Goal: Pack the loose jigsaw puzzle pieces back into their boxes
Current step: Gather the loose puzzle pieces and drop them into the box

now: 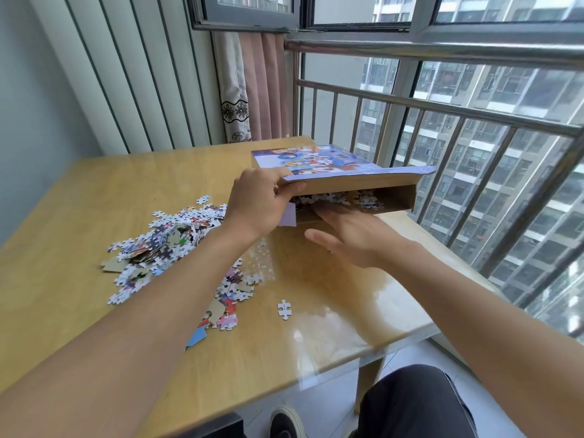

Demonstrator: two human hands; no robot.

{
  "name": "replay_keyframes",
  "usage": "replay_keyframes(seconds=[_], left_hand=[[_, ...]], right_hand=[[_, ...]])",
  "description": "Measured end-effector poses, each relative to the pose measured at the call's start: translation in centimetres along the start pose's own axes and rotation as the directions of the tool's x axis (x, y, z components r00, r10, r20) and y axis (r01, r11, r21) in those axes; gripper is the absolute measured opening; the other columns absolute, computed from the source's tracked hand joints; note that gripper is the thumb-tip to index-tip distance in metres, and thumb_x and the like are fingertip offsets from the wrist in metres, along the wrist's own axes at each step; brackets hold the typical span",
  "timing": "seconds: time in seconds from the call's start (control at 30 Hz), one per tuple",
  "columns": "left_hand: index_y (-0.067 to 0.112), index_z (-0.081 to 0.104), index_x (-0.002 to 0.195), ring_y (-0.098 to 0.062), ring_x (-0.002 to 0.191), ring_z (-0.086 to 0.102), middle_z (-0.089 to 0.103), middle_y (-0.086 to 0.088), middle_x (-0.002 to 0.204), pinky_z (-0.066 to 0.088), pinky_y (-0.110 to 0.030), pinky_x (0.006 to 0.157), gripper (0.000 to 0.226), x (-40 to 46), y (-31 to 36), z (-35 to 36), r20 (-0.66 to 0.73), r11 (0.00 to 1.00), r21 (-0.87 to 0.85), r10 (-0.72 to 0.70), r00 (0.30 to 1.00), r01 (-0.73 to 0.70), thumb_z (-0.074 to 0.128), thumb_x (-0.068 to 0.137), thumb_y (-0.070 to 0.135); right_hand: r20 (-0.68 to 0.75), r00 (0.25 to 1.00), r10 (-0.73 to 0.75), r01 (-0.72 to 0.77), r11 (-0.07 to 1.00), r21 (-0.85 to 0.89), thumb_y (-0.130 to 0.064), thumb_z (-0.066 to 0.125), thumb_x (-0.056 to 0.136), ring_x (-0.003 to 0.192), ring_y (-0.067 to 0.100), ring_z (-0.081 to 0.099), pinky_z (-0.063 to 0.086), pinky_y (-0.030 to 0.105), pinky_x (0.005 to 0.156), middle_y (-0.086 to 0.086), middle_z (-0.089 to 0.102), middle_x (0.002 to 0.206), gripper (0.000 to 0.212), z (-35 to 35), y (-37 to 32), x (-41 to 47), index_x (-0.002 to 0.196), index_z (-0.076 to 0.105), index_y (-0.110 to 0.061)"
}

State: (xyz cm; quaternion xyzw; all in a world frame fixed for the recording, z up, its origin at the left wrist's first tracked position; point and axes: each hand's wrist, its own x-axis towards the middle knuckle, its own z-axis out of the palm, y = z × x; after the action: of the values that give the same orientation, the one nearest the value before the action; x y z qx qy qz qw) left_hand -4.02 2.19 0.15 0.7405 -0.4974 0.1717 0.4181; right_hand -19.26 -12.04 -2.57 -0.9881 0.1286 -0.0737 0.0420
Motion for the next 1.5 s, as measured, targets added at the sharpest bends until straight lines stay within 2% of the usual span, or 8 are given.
replay_keyframes(seconds=[0.23,0.4,0.57,0.7,0.8,1.03,1.2,1.5], left_hand=[[0.02,0.077,0.101,-0.029,0.075,0.058,0.071,-0.006,0.081,0.042,-0.032,0.062,0.022,-0.2,-1.1,0.5,0.028,1.0,-0.009,-0.004,1.0,0.005,0.067,0.092,0.038],[0.021,0.076,0.103,-0.028,0.08,0.057,0.07,-0.005,0.085,0.036,-0.029,0.063,0.024,-0.1,-1.7,0.8,0.024,1.0,-0.017,-0.019,1.0,0.019,0.066,0.092,0.039],[0.019,0.077,0.1,-0.026,0.07,0.055,0.07,-0.006,0.077,0.042,-0.033,0.059,0.02,-0.8,-1.0,1.0,0.068,1.0,-0.012,-0.018,0.998,0.018,0.067,0.093,0.035],[0.017,0.076,0.102,-0.027,0.068,0.058,0.071,-0.007,0.077,0.046,-0.035,0.061,0.022,-1.4,-1.6,1.5,0.102,0.998,-0.019,-0.057,0.993,0.059,0.068,0.092,0.035],[0.017,0.077,0.099,-0.027,0.066,0.053,0.068,-0.006,0.073,0.04,-0.033,0.059,0.021,-1.7,-1.7,1.8,0.094,0.996,-0.017,-0.089,0.992,0.091,0.069,0.092,0.036],[0.02,0.08,0.092,-0.021,0.076,0.063,0.075,-0.003,0.082,0.053,-0.036,0.071,0.01,-2.7,-2.4,1.8,0.278,0.992,-0.04,-0.102,0.955,0.117,0.07,0.091,0.023],[0.025,0.075,0.112,-0.002,0.101,0.062,0.072,0.011,0.112,0.049,-0.02,0.09,0.026,-4.4,-3.4,-1.8,0.369,0.995,0.004,-0.09,0.925,0.095,0.071,0.087,0.016],[0.025,0.074,0.107,-0.004,0.103,0.064,0.07,0.013,0.109,0.052,-0.031,0.095,0.018,-8.7,-9.1,-9.7,-0.042,0.939,-0.026,-0.342,0.939,0.342,0.062,0.094,0.021]], right_hand=[[0.029,0.995,0.097,-0.097,0.995,0.007,-0.062,0.034,0.1,0.129,0.026,0.05,0.042,0.037,0.1,0.004,0.056,0.144,0.058,-1.2,2.5,1.2,0.147,0.047,-0.03],[-0.212,0.963,0.165,-0.192,0.974,-0.118,-0.068,0.031,0.097,0.086,0.026,0.064,0.038,0.033,0.057,0.0,0.069,0.093,0.058,-0.2,1.7,-1.1,0.099,0.066,-0.023],[0.009,0.971,0.241,-0.241,0.969,0.061,-0.063,0.032,0.1,0.118,0.03,0.056,0.047,0.039,0.092,0.011,0.064,0.127,0.059,-0.2,3.4,-0.6,0.125,0.06,-0.018],[-0.198,0.975,0.099,-0.089,0.994,0.058,-0.042,0.045,0.098,0.101,0.03,0.063,0.053,0.043,0.081,0.004,0.07,0.107,0.034,1.2,1.6,-1.5,0.107,0.07,-0.021],[-0.108,0.991,0.076,-0.076,0.997,0.003,-0.042,0.049,0.097,0.1,0.029,0.064,0.052,0.037,0.079,0.002,0.071,0.104,0.031,3.1,0.3,-2.9,0.102,0.07,-0.02],[0.081,0.996,0.044,-0.063,0.964,0.259,-0.053,0.027,0.104,0.132,0.029,0.042,0.034,0.043,0.11,0.007,0.05,0.136,0.052,6.0,-5.7,-4.2,0.13,0.051,-0.014],[0.184,0.982,-0.042,0.014,0.988,0.151,-0.077,0.01,0.09,0.155,0.018,-0.006,-0.001,0.037,0.126,0.007,-0.001,0.169,0.096,6.4,-10.9,-4.8,0.161,0.003,-0.012],[0.081,0.98,0.183,-0.195,0.784,0.59,-0.068,0.022,0.099,0.155,0.013,0.0,0.004,0.029,0.122,0.003,0.003,0.169,0.087,6.8,-18.0,1.6,0.161,0.004,-0.01]])
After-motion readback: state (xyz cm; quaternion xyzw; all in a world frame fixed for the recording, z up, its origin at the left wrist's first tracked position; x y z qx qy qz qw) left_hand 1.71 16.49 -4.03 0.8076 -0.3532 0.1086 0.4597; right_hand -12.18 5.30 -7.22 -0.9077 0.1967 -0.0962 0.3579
